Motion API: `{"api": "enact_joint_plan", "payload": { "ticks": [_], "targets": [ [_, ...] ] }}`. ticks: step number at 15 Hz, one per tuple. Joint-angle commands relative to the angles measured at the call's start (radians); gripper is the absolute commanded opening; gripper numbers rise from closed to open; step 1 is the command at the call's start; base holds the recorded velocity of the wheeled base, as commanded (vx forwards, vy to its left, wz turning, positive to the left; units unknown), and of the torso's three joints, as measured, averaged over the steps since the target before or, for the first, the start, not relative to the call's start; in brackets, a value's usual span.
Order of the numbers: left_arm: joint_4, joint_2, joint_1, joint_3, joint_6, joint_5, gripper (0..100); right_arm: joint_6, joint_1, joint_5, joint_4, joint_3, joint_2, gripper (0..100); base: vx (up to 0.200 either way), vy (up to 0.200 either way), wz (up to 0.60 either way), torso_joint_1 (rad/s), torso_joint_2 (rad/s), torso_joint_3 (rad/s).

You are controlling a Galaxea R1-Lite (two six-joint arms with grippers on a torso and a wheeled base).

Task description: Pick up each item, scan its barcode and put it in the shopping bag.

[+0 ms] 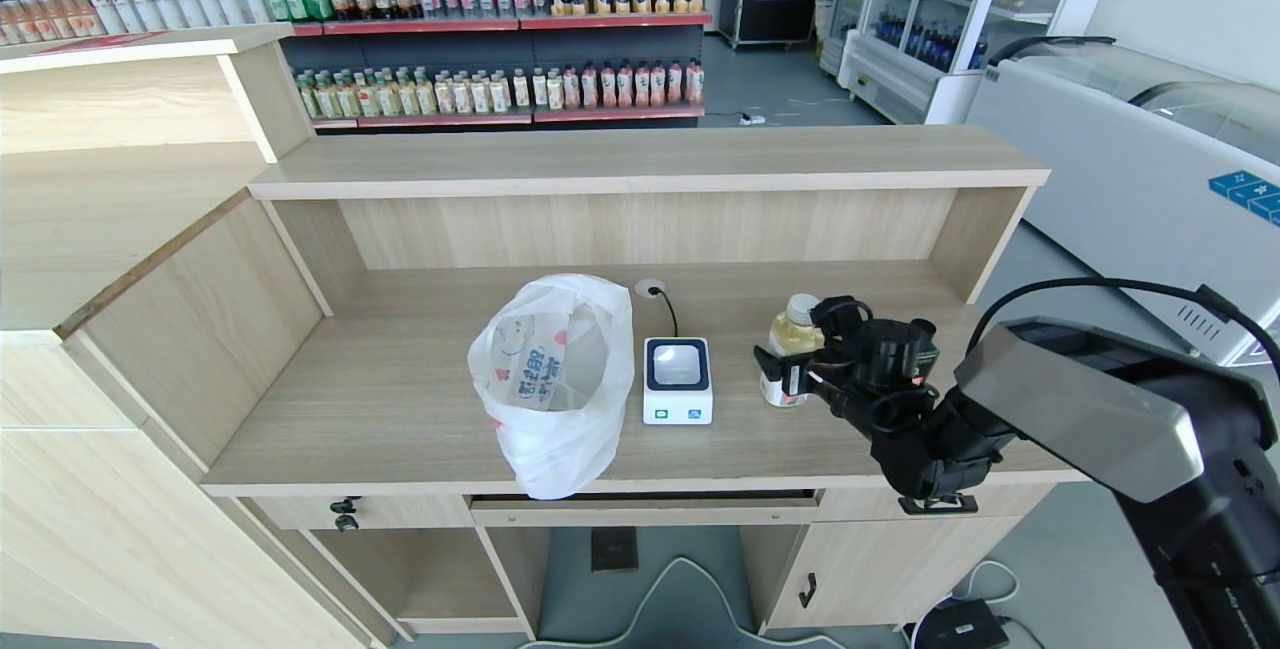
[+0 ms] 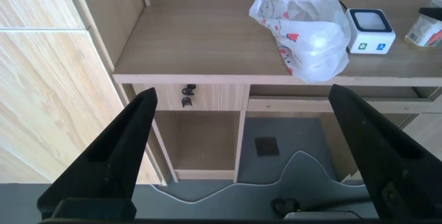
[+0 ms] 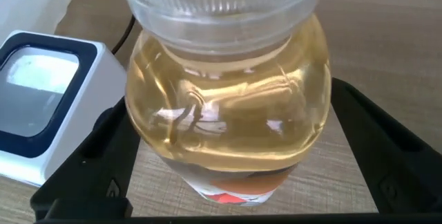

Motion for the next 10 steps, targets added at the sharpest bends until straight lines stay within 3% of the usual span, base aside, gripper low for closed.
{"api": "enact_joint_plan", "payload": {
  "ticks": [1,4,5,10],
  "targets": [
    [0.000,0.000,0.000,0.000,0.000,0.000,100,-0.004,-0.003,0.003,0.003,-0.023,0.015,100,0.000,0.000,0.00,0.000,0.00,0.000],
    [0.000,0.000,0.000,0.000,0.000,0.000,100,-0.030,-0.017,0.006,0.014,-0.038,0.032,100,0.000,0.000,0.00,0.000,0.00,0.000],
    [0.000,0.000,0.000,0.000,0.000,0.000,100,-0.036,-0.020,0.015,0.014,-0.043,0.038,0,0.000,0.000,0.00,0.000,0.00,0.000],
    [0.000,0.000,0.000,0.000,0.000,0.000,100,-0.058,-0.017,0.027,0.043,-0.103,0.057,0,0.000,0.000,0.00,0.000,0.00,0.000]
  ]
}}
